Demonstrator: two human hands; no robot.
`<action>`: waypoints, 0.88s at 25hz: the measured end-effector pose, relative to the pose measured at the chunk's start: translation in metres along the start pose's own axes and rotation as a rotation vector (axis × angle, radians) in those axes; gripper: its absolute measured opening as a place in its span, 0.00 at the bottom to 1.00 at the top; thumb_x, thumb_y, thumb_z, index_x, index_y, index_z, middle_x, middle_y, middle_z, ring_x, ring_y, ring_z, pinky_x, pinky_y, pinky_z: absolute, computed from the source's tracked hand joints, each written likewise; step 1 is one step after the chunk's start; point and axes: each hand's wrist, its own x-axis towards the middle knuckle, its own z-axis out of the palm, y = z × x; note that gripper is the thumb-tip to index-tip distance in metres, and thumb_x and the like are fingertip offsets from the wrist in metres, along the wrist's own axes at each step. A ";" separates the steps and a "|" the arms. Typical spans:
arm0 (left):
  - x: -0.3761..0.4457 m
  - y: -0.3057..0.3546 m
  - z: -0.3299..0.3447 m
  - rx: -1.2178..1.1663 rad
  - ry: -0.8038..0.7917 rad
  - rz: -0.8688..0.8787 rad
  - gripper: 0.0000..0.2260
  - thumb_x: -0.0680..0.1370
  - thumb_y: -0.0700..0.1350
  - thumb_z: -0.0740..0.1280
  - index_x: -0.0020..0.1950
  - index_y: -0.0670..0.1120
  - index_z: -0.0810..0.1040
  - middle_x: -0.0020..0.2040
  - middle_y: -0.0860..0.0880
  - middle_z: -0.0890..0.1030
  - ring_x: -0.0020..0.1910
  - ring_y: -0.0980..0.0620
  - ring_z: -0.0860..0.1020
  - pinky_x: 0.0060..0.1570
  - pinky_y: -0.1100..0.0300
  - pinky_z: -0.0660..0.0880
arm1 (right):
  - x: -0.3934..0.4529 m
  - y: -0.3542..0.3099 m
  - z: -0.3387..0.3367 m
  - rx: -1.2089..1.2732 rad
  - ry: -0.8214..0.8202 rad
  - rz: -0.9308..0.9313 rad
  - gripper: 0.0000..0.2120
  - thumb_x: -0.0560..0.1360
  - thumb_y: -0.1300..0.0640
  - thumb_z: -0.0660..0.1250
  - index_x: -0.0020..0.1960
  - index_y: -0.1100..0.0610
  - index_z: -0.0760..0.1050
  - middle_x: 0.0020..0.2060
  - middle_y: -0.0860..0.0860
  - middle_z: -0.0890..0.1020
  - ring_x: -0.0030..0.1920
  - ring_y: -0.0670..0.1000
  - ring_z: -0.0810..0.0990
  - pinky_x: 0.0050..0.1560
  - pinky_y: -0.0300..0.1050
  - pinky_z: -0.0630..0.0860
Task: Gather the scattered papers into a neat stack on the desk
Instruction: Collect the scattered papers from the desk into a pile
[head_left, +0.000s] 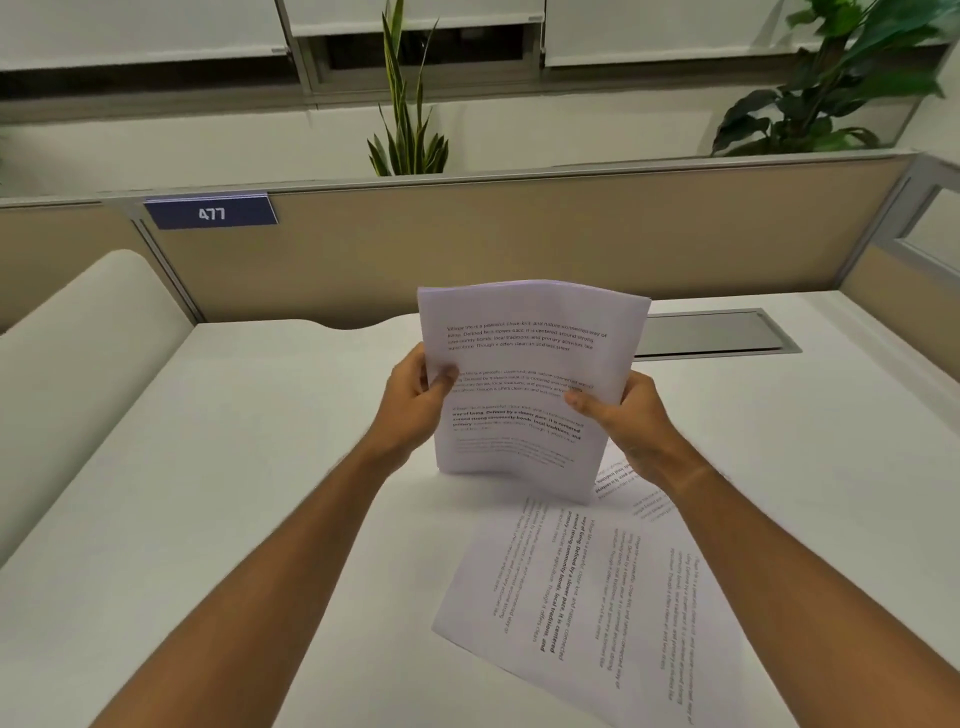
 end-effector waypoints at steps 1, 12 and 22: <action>0.002 0.001 0.002 0.002 0.026 -0.008 0.10 0.80 0.42 0.64 0.61 0.47 0.75 0.57 0.49 0.82 0.54 0.52 0.82 0.54 0.51 0.81 | -0.001 0.000 -0.003 -0.005 0.015 0.003 0.12 0.72 0.60 0.74 0.55 0.52 0.80 0.51 0.52 0.85 0.50 0.55 0.84 0.48 0.54 0.84; 0.011 0.021 0.049 -0.156 0.111 -0.157 0.04 0.78 0.43 0.68 0.51 0.45 0.76 0.49 0.45 0.83 0.46 0.48 0.84 0.45 0.53 0.82 | -0.029 -0.018 -0.079 -0.028 0.154 0.078 0.02 0.74 0.63 0.73 0.46 0.59 0.82 0.39 0.51 0.88 0.40 0.50 0.87 0.38 0.41 0.81; -0.053 -0.041 0.141 0.332 -0.513 -0.031 0.18 0.72 0.45 0.69 0.58 0.37 0.79 0.57 0.39 0.82 0.59 0.40 0.79 0.57 0.47 0.77 | -0.096 -0.009 -0.173 0.259 0.463 0.149 0.04 0.75 0.65 0.70 0.50 0.62 0.82 0.42 0.52 0.88 0.42 0.52 0.87 0.41 0.42 0.82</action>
